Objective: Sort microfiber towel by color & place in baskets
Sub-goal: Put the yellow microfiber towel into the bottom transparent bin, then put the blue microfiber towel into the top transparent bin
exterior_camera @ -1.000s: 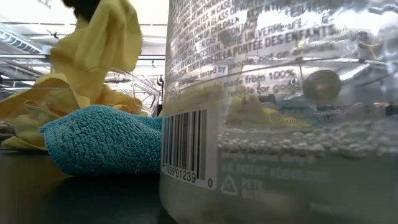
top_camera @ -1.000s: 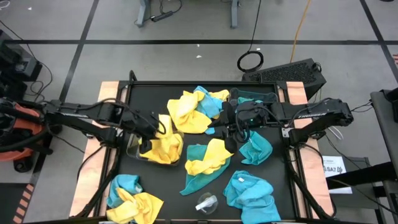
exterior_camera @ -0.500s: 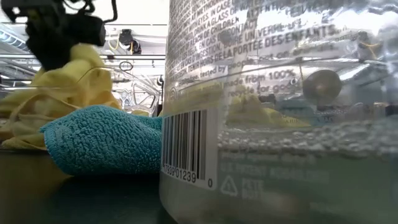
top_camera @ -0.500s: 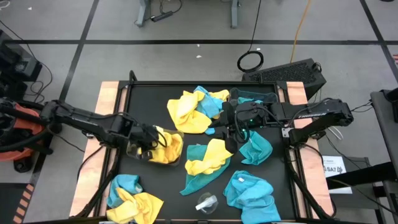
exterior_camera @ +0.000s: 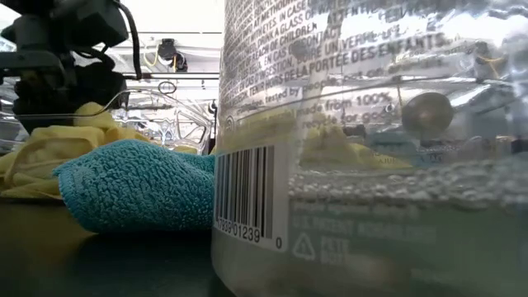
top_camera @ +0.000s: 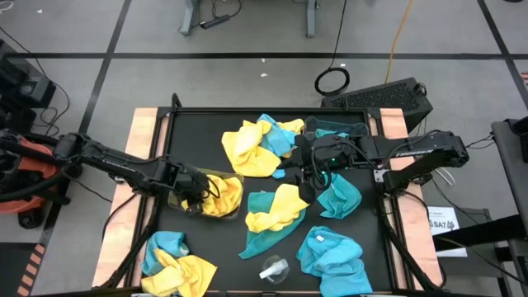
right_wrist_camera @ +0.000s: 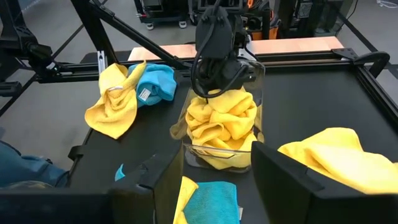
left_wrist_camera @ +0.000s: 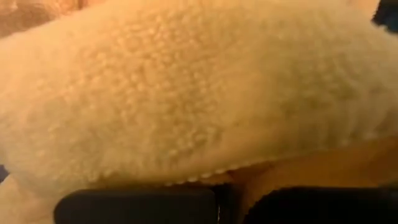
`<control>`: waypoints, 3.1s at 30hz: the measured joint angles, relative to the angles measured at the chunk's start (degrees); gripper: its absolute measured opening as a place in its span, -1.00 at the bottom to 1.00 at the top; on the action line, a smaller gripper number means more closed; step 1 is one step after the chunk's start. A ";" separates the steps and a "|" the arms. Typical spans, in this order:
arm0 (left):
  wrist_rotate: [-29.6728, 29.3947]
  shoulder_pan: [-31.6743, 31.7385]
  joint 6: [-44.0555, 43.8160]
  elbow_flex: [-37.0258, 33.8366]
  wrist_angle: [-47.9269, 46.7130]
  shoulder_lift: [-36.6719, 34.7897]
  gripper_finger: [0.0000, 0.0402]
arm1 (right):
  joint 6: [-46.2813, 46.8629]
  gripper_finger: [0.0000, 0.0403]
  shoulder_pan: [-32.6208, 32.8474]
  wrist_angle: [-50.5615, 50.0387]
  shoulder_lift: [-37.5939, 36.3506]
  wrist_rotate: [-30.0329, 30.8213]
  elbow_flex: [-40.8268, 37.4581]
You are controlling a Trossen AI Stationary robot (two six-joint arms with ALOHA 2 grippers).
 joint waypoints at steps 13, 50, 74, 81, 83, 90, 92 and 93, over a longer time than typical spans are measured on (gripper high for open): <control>1.19 0.04 0.02 1.61 -1.77 2.68 -0.61 | -0.19 -0.10 -0.89 0.15 0.00 0.00 0.00; 7.48 -0.11 8.34 34.37 -34.93 1.24 0.20 | -1.24 -0.10 -0.86 0.13 0.00 -0.26 0.00; -6.04 -1.20 19.48 18.00 -14.37 0.76 -0.42 | -0.01 -0.10 -0.45 -0.09 0.00 -0.27 0.00; -5.92 -1.09 15.75 8.74 -5.28 0.76 -0.71 | -0.14 -0.10 -0.47 -0.11 0.00 -0.26 0.00; -5.84 -1.09 14.45 6.20 -3.24 0.74 -0.73 | -0.14 -0.10 -0.47 -0.37 0.00 -0.26 0.00; -5.74 -1.09 9.61 3.42 0.02 0.72 -0.73 | -0.38 -0.10 -0.47 -5.85 0.00 -0.52 -0.01; -5.66 -1.09 8.77 3.40 0.30 0.72 -0.73 | -0.23 -0.10 -0.47 -8.46 0.13 -0.57 0.00; -5.60 -1.09 8.23 3.40 0.30 0.72 -0.73 | -0.11 -0.10 -0.47 -9.77 0.22 -0.65 -0.02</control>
